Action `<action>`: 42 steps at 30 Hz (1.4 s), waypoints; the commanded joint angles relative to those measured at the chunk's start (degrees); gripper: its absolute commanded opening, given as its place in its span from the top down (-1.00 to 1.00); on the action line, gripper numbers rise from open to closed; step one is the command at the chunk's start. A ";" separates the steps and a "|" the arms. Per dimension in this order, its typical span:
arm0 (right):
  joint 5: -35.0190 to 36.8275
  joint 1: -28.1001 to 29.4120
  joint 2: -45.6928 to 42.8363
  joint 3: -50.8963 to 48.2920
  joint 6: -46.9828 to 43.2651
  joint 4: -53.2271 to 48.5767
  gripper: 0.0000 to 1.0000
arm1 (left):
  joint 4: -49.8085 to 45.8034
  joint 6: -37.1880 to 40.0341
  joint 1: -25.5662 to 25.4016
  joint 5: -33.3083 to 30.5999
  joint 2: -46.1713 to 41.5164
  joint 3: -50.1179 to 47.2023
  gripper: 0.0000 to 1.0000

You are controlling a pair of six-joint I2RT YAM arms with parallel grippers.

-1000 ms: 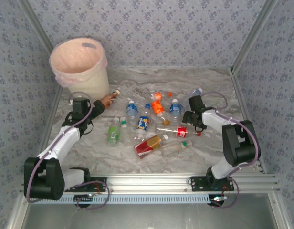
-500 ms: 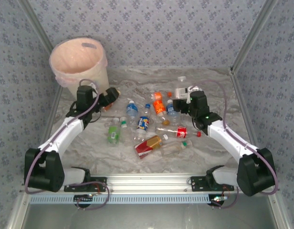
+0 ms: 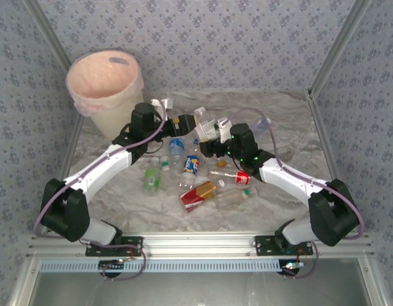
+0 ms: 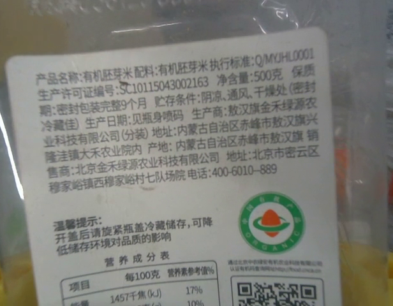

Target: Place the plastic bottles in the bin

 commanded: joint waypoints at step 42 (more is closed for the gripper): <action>-4.50 -2.64 -11.24 -2.88 -7.89 7.82 -1.00 | 0.51 9.18 15.09 -15.22 -2.78 22.06 0.06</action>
